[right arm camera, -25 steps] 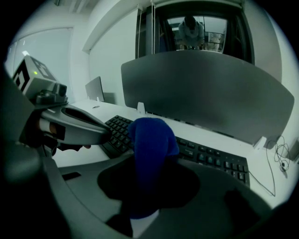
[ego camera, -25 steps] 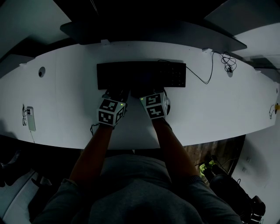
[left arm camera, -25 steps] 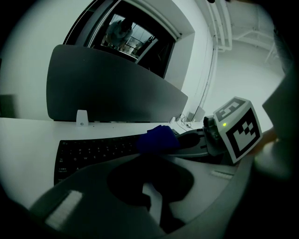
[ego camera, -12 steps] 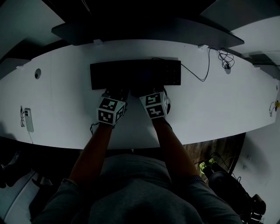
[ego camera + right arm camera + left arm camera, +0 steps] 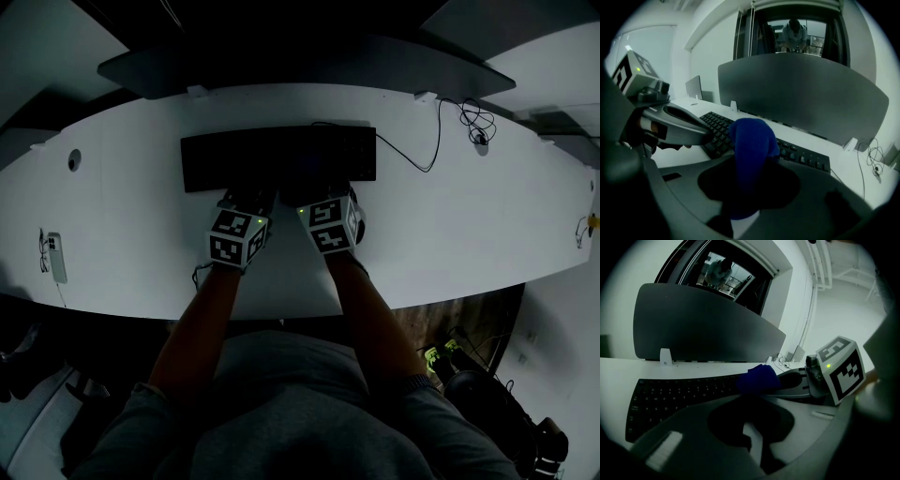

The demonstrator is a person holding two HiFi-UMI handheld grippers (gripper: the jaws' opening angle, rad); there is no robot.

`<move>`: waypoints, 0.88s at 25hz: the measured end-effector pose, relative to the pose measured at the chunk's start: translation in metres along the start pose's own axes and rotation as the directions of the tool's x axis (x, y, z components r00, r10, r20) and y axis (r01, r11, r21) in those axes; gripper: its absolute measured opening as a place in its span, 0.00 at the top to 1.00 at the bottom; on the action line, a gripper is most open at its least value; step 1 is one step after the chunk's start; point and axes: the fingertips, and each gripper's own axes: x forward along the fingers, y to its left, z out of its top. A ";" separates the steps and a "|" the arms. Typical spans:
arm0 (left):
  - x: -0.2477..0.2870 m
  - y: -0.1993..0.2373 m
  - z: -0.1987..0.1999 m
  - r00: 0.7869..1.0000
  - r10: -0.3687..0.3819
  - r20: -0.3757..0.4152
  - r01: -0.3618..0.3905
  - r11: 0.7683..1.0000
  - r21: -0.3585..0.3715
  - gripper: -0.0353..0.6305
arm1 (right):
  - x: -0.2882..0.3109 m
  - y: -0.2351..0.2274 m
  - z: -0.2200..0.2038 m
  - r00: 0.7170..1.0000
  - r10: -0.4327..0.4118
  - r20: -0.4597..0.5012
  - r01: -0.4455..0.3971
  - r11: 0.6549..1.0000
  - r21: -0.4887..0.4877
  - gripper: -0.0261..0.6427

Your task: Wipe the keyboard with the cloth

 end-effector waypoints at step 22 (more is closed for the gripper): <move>0.035 -0.037 0.012 1.000 0.011 0.013 -0.011 1.000 0.007 0.94 | -0.018 -0.034 -0.018 1.000 0.007 -0.003 -0.007 0.992 -0.127 0.76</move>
